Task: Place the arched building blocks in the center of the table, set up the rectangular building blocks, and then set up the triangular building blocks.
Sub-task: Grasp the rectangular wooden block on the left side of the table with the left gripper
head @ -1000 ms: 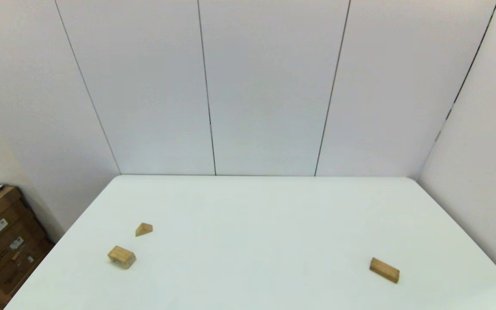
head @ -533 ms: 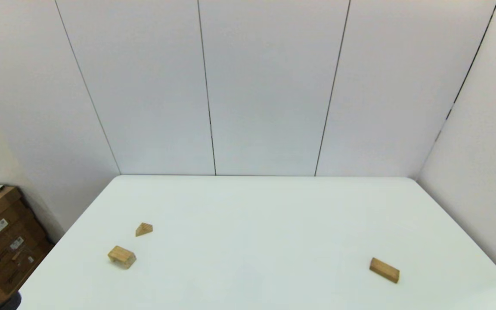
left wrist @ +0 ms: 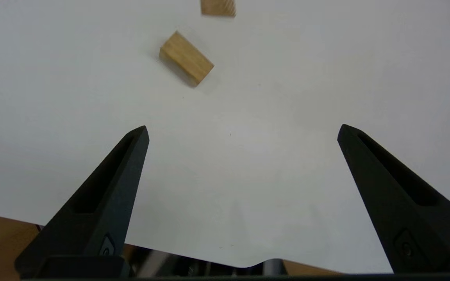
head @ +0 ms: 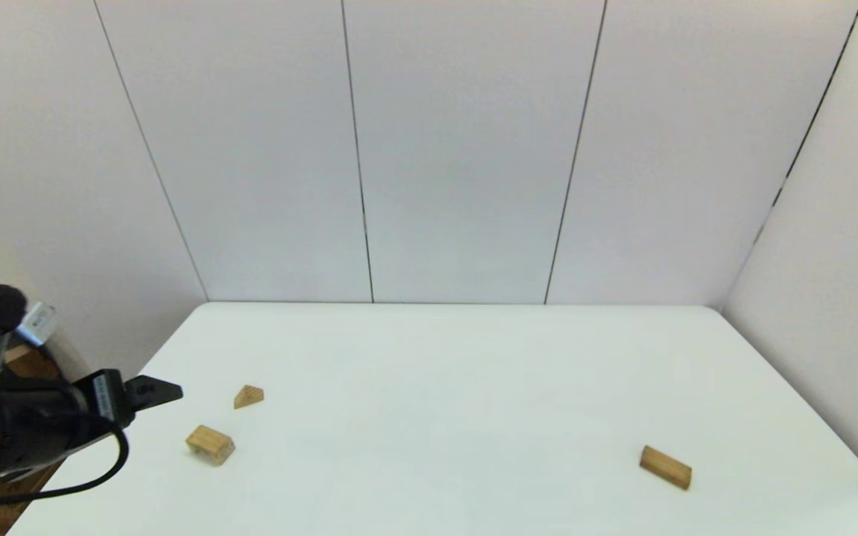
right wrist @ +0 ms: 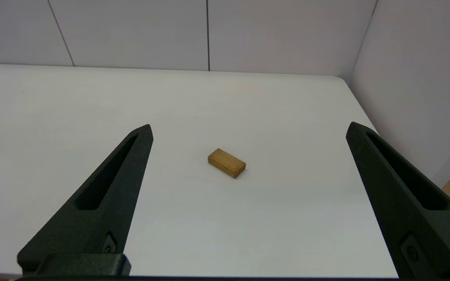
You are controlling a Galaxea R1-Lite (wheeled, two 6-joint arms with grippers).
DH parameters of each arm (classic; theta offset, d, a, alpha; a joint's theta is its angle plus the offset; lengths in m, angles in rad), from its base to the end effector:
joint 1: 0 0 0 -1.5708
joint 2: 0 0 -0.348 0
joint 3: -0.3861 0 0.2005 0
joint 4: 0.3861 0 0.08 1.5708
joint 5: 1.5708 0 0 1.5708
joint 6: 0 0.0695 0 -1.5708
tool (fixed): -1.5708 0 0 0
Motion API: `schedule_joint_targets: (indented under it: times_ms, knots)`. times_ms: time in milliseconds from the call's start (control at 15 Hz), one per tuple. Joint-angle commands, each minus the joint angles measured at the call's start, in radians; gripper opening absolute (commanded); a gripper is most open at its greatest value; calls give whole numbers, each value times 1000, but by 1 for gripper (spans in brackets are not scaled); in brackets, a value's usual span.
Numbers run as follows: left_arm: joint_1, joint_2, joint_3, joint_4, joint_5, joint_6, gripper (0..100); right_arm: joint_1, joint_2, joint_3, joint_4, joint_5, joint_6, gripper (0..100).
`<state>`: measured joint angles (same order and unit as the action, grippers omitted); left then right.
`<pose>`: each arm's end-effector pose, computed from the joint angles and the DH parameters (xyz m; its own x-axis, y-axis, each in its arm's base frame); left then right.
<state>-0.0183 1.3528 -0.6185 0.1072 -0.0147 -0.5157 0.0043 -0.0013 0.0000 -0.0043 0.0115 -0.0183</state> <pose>0.2128 -0.0049 0.1599 0.6659 -0.0269 -0.7456 -0.3432 0.8763 -0.3381 -0.0129 0.0007 0.0761 0.9999 0.0158 0.0056 -0.0157 0.9997 -0.0184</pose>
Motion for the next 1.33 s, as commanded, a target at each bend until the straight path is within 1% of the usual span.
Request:
schedule_joint_targets:
  times_ms: [67,400,600,1000,1333]
  knots:
    - [29,467,-144,-8,35,-287,100,0,1,0,0,-1,0,100]
    - [101,714,-293,-4,41,-417,100,0,1,0,0,-1,0,100]
    - [100,769,-351,32,39,-446,100,0,1,0,0,1,0,100]
    - [92,802,-385,42,39,-449,100,0,1,0,0,1,0,100]
    - [67,829,-409,100,59,-449,100,0,1,0,0,1,0,100]
